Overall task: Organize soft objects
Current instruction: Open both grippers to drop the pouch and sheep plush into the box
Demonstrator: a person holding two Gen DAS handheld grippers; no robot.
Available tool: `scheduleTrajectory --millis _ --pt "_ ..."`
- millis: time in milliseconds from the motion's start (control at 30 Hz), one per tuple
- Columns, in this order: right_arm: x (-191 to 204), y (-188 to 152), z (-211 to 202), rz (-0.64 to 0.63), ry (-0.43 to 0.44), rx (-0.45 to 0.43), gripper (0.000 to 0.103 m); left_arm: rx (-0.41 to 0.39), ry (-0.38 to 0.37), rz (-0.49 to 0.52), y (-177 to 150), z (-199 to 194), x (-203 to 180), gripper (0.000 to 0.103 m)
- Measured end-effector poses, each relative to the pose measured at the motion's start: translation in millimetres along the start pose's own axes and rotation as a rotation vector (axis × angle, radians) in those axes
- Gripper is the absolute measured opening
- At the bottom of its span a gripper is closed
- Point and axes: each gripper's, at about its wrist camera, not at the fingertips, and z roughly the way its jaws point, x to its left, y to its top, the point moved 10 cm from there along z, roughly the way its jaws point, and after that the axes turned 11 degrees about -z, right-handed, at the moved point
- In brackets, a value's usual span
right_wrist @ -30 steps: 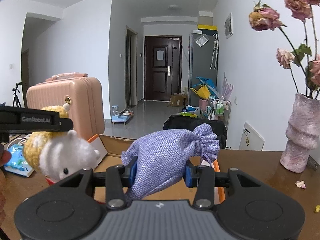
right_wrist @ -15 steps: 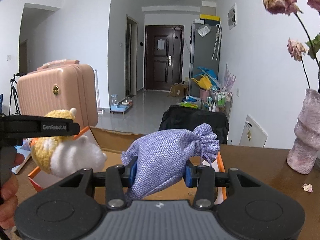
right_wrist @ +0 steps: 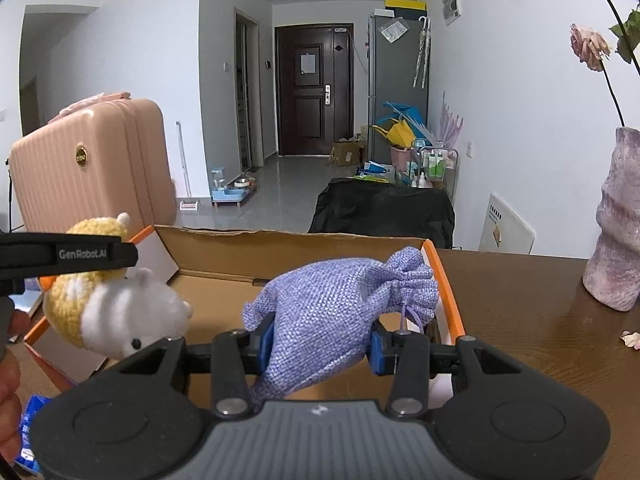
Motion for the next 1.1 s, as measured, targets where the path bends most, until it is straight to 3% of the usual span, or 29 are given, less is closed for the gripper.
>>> scheduleTrajectory --millis 100,167,200,233,267,300,367,667,1100 --pt "-0.3 0.0 -0.2 0.003 0.007 -0.011 0.048 0.006 -0.011 0.002 -0.4 -1.4 -1.6 0.056" --pt "-0.8 -0.9 -1.0 0.000 0.009 -0.017 0.059 0.004 -0.015 -0.005 -0.5 -3.7 -1.7 0.065" --pt "-1.4 -0.8 -0.2 -0.002 0.011 -0.014 0.062 0.000 -0.019 -0.004 0.2 -5.2 -1.7 0.075" --pt "-2.5 -2.4 -1.3 -0.003 0.005 -0.012 0.071 -0.007 -0.016 -0.006 1.5 -7.3 -0.7 0.087" --pt "-3.4 -2.9 -1.8 -0.004 -0.001 -0.011 0.085 -0.015 -0.010 -0.008 3.0 -9.8 0.7 0.091" --pt "-4.7 -3.2 -1.9 -0.003 -0.007 -0.008 0.091 -0.026 -0.003 -0.009 5.0 -12.6 2.3 0.099" --pt "-9.4 -3.4 -4.4 0.005 -0.027 -0.009 0.100 -0.036 0.000 -0.003 8.2 -17.5 2.9 0.103" --pt "-20.1 -1.1 -8.8 0.020 -0.068 -0.012 0.103 -0.021 0.013 0.028 11.2 -24.7 3.3 0.103" --pt "-21.9 5.6 -41.1 -0.011 -0.089 -0.063 0.103 -0.038 -0.045 0.057 11.5 -60.4 7.2 0.103"
